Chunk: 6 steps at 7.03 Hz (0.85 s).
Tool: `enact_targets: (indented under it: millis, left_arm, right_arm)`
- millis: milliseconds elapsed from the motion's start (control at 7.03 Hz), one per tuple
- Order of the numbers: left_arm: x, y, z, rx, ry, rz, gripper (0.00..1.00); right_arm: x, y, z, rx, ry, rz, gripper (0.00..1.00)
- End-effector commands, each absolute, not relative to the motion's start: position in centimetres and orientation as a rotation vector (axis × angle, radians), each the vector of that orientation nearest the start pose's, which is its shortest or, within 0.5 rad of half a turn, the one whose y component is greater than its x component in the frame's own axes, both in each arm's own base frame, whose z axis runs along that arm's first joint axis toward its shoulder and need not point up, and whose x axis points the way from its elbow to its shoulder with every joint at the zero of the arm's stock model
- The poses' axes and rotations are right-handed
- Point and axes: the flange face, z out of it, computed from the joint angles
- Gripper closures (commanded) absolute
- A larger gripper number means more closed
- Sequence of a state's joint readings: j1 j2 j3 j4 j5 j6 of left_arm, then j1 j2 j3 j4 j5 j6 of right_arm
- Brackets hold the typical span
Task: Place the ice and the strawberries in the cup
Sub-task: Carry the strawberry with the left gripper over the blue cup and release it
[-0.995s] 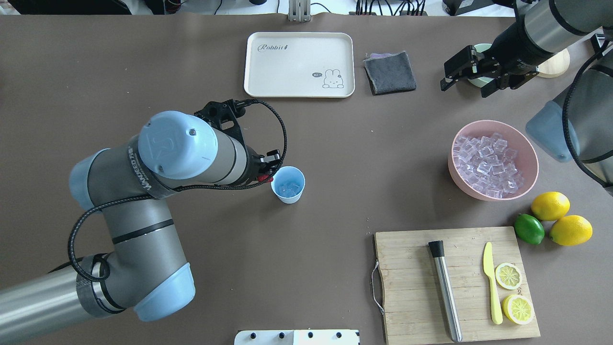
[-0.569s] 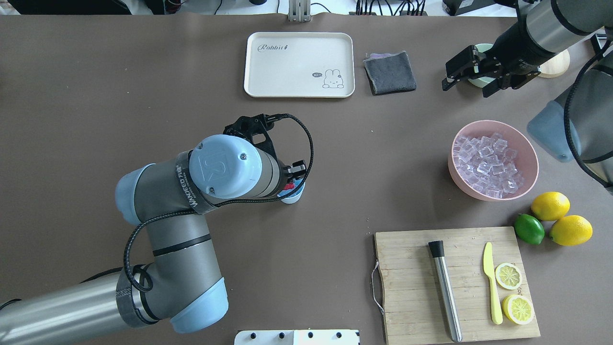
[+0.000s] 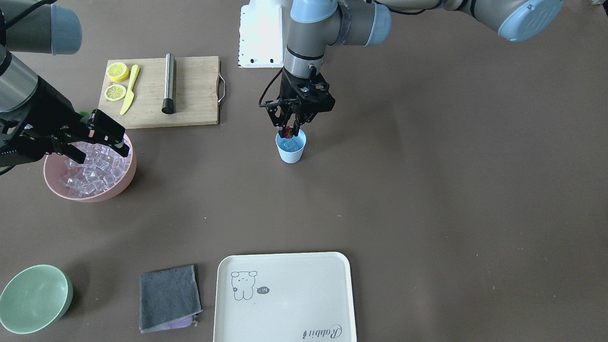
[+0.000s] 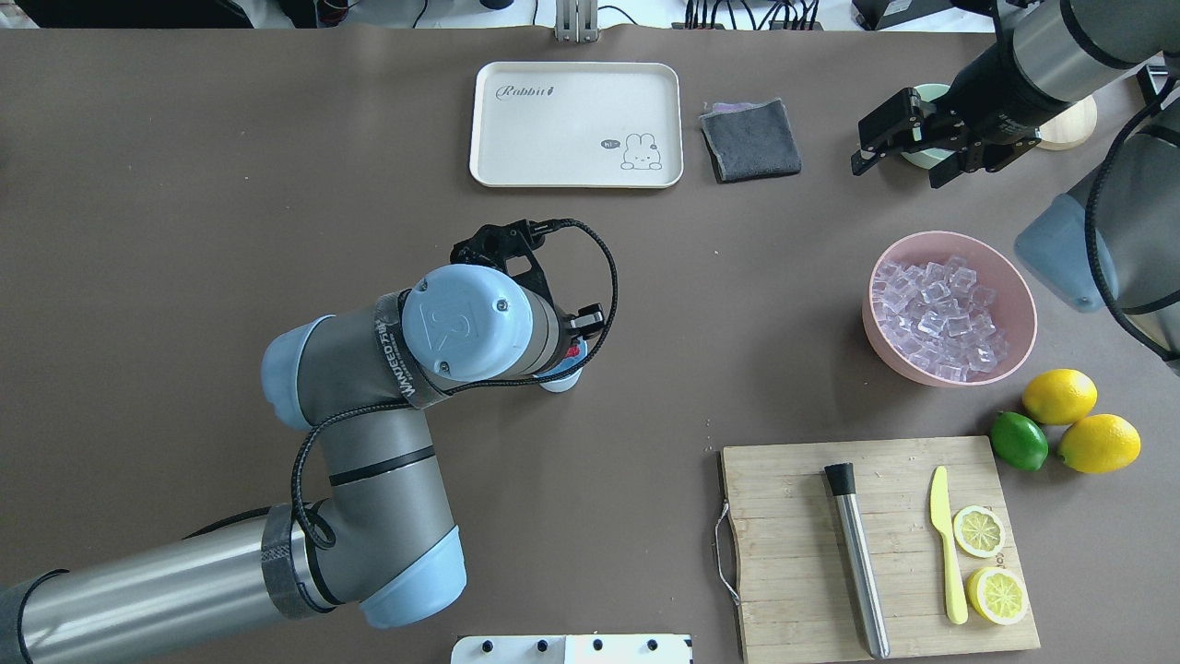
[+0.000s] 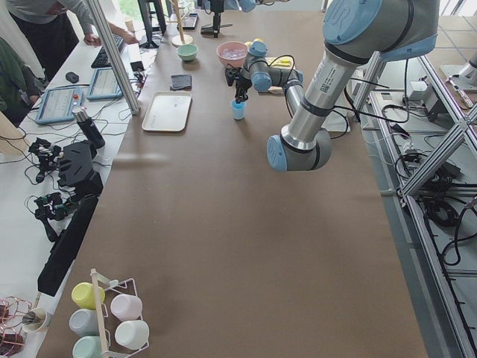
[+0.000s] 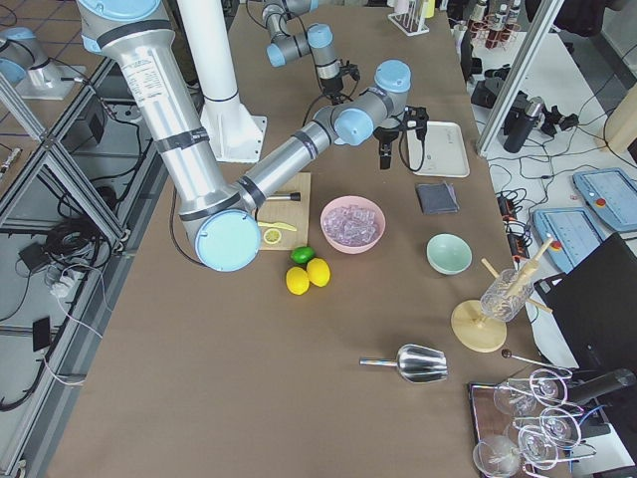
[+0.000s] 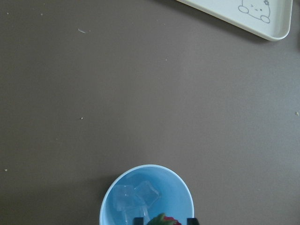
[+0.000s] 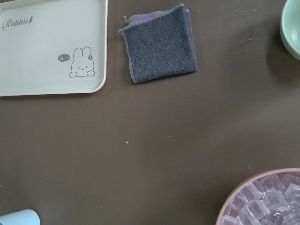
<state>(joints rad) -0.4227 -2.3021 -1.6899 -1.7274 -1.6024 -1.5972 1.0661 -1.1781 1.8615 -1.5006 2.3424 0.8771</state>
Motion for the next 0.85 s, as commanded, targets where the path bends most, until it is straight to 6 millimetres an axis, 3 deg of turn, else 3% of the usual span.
enact_targets:
  millis: [0,142,284,427,569,711]
  left_arm:
    - [56.6,-39.8,15.1,0.179,1.007,-0.392,0.03]
    - [56.4,-39.8,14.9,0.180,1.012,-0.392,0.03]
    - [54.1,-40.1,13.9,0.200,1.030,-0.383,0.03]
    - [49.9,-41.3,14.4,0.250,0.976,-0.297,0.03]
    - [45.4,-43.4,16.6,0.313,0.919,-0.232,0.03]
    - [41.7,-45.6,19.0,0.353,0.876,-0.186,0.03]
  right_arm:
    - [-22.8,-54.6,29.1,0.085,-1.018,0.047,0.00]
    - [-22.9,-54.6,29.1,0.082,-1.018,0.047,0.00]
    - [-22.7,-54.6,29.0,0.085,-1.019,0.050,0.00]
    - [-22.3,-54.6,29.2,0.082,-1.017,0.057,0.00]
    - [-21.5,-54.3,30.5,0.078,-1.008,0.061,0.00]
    - [-19.6,-54.2,32.7,0.080,-0.999,0.041,0.00]
